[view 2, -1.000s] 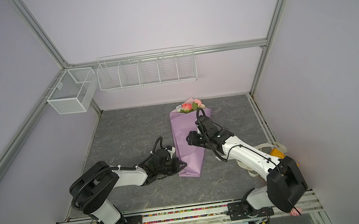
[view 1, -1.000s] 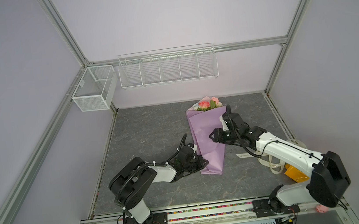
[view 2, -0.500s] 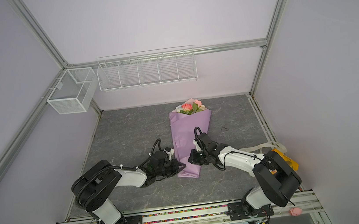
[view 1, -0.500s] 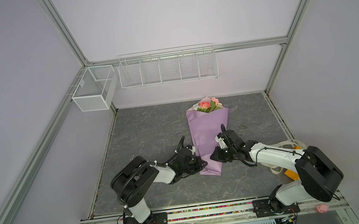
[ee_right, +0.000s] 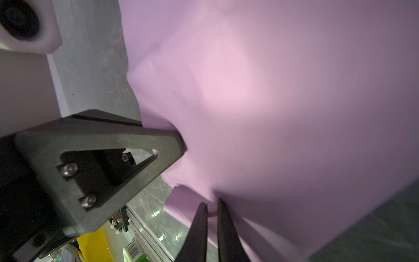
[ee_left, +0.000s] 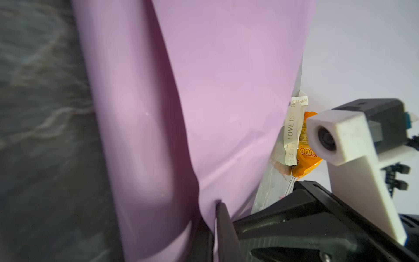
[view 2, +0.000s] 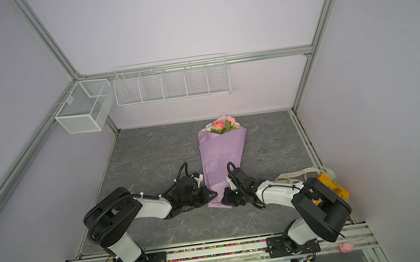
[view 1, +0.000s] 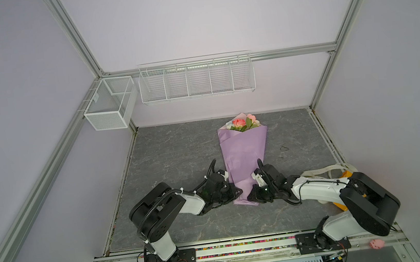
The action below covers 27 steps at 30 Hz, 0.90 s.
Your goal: Tie the bouquet of fake flowers
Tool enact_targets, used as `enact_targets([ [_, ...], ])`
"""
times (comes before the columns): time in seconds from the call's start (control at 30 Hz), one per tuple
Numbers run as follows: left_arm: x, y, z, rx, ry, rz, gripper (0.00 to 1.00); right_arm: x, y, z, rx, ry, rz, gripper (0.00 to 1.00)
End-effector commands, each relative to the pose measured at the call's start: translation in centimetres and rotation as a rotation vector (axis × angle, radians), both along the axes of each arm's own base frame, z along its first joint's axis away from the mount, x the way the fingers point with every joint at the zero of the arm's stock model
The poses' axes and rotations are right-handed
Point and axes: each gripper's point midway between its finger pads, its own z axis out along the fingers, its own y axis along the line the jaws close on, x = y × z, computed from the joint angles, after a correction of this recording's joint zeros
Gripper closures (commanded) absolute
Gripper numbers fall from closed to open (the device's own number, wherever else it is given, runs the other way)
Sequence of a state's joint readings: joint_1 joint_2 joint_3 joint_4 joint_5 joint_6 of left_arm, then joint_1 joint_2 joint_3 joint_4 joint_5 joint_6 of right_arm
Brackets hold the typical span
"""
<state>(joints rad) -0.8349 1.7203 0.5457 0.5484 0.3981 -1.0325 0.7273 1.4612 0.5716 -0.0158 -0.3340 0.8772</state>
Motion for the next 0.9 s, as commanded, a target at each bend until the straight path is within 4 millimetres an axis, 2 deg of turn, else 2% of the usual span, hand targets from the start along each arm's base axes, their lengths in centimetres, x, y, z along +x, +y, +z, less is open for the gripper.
enact_targets([
  [0.0, 0.3, 0.1, 0.4, -0.009, -0.003, 0.007, 0.82, -0.7, -0.9, -2.0, -0.048, 0.041, -0.032, 0.86],
  [0.2, -0.1, 1.5, 1.7, 0.034, -0.013, 0.034, 0.50, -1.0, -1.2, -2.7, -0.056, 0.060, -0.054, 0.87],
  [0.27, -0.3, 2.3, 1.9, 0.072, -0.013, 0.048, 0.43, -1.1, -1.2, -2.6, -0.051, 0.063, -0.051, 0.87],
  [0.33, -0.6, 3.1, 2.2, 0.099, -0.010, 0.057, 0.42, -1.2, -1.0, -2.3, -0.038, 0.060, -0.044, 0.86],
  [0.43, -1.1, 3.3, 3.4, 0.088, -0.017, 0.052, 0.51, -1.2, -0.9, -1.8, -0.032, 0.051, -0.037, 0.85],
  [0.5, -1.1, 3.0, 4.4, 0.070, -0.031, 0.038, 0.65, -1.0, -0.8, -1.4, -0.027, 0.045, -0.037, 0.85],
  [0.6, -0.9, 1.8, 5.6, 0.055, -0.039, -0.004, 0.79, -0.9, -0.6, -0.8, -0.013, 0.031, -0.036, 0.85],
  [0.77, 0.7, -0.8, 6.2, 0.023, -0.043, -0.029, 0.84, -0.8, -0.4, -0.7, -0.010, 0.030, -0.032, 0.85],
  [0.87, 1.4, -2.1, 5.8, 0.011, -0.034, -0.047, 0.86, -0.7, -0.4, -0.6, -0.007, 0.029, -0.036, 0.85],
])
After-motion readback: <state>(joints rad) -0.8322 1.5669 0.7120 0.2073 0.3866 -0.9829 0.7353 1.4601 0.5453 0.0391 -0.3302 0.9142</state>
